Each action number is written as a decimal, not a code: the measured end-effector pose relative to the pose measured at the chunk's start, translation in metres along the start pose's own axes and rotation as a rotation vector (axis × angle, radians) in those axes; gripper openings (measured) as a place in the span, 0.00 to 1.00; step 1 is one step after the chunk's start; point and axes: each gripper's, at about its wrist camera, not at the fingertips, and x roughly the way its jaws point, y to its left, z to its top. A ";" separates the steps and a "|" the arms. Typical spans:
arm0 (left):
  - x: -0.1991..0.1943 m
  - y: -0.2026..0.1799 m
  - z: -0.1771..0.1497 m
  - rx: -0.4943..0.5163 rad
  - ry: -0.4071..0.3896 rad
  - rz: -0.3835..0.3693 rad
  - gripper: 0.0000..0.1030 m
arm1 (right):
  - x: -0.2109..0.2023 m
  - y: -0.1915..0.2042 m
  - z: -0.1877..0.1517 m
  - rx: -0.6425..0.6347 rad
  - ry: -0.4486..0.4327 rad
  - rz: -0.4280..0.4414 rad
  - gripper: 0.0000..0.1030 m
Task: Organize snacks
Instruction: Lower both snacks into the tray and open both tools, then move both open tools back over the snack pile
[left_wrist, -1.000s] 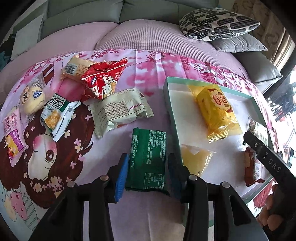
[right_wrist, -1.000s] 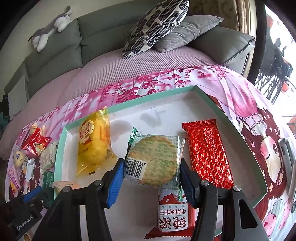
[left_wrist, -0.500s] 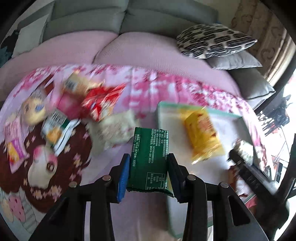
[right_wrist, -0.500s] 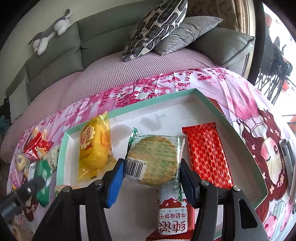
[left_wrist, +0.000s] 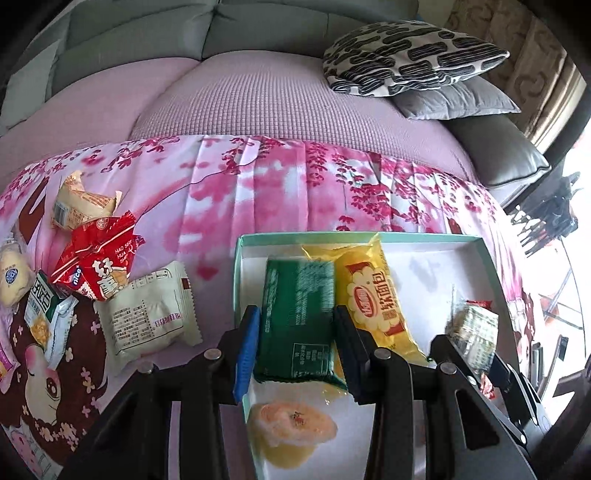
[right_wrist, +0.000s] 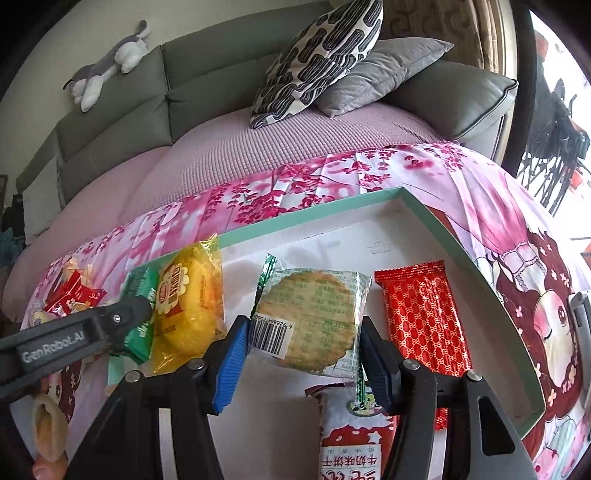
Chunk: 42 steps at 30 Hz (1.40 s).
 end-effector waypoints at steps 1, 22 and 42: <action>0.000 0.000 0.000 -0.002 0.000 0.011 0.50 | 0.000 0.000 0.001 0.002 0.000 -0.005 0.62; -0.054 0.089 -0.033 -0.117 -0.162 0.318 0.91 | -0.015 0.006 0.002 0.022 -0.018 0.067 1.00; -0.080 0.137 -0.050 -0.185 -0.163 0.346 0.91 | -0.030 0.083 -0.012 -0.067 -0.023 0.219 1.00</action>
